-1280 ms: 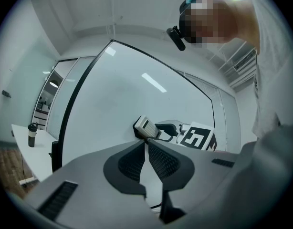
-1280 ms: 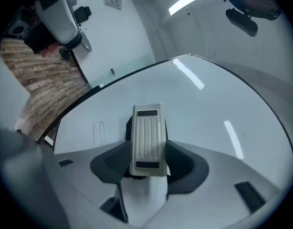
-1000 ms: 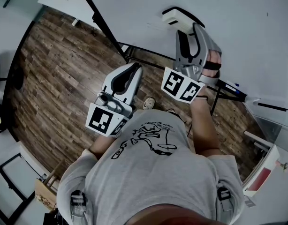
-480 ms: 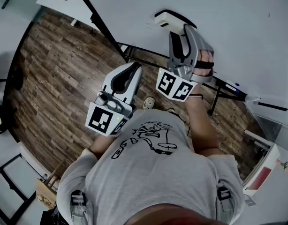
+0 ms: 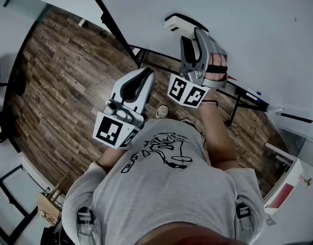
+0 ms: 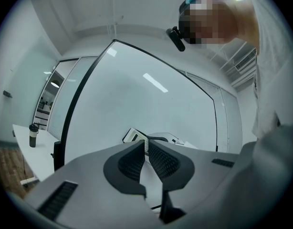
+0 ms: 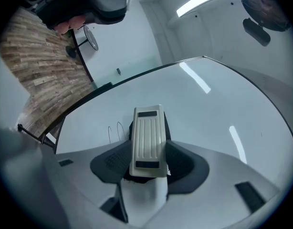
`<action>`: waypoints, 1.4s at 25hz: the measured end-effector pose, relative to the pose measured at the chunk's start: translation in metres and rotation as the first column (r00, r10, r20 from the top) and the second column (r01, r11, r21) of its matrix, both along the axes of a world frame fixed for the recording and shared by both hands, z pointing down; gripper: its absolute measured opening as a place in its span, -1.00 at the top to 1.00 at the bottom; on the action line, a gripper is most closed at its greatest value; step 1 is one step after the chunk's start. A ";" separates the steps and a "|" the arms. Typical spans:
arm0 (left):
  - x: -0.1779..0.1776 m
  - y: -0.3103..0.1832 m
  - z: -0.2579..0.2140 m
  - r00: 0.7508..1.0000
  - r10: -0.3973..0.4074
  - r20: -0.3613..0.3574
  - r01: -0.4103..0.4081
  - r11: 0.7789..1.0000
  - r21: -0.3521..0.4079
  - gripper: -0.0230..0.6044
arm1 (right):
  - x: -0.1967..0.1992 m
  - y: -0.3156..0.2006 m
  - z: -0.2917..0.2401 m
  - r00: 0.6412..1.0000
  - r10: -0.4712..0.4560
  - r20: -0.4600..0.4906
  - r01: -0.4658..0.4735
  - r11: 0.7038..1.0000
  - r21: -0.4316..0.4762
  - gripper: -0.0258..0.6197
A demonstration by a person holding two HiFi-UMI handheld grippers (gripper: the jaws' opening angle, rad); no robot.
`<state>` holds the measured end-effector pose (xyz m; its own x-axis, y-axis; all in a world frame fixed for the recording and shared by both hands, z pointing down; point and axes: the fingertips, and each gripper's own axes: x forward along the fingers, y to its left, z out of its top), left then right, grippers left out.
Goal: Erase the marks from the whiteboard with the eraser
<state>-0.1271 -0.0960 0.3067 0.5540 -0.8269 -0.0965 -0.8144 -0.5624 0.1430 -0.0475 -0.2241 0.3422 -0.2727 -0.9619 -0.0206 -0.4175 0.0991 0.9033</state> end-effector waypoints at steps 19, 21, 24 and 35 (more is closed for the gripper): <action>-0.008 0.003 0.003 1.000 -0.015 0.000 0.015 1.000 -0.010 0.80 | -0.017 -0.005 0.035 0.999 -0.028 -0.030 0.026 0.998 -0.050 0.20; -0.007 0.004 0.003 1.000 -0.014 0.000 0.014 1.000 -0.009 0.80 | -0.017 -0.005 0.037 0.999 -0.028 -0.032 0.027 0.998 -0.052 0.20; -0.006 0.005 0.003 1.000 -0.014 -0.002 0.014 1.000 -0.006 0.80 | -0.018 -0.005 0.039 0.999 -0.030 -0.035 0.028 0.998 -0.054 0.20; -0.011 0.009 0.003 1.000 -0.023 -0.003 0.023 1.000 -0.006 0.80 | -0.028 -0.007 0.066 0.996 -0.043 -0.074 0.036 0.995 -0.093 0.20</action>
<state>-0.1384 -0.0868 0.3096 0.5343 -0.8402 -0.0931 -0.8269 -0.5423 0.1489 -0.0755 -0.2316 0.4083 -0.3083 -0.9471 0.0896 -0.3422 0.1983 0.9185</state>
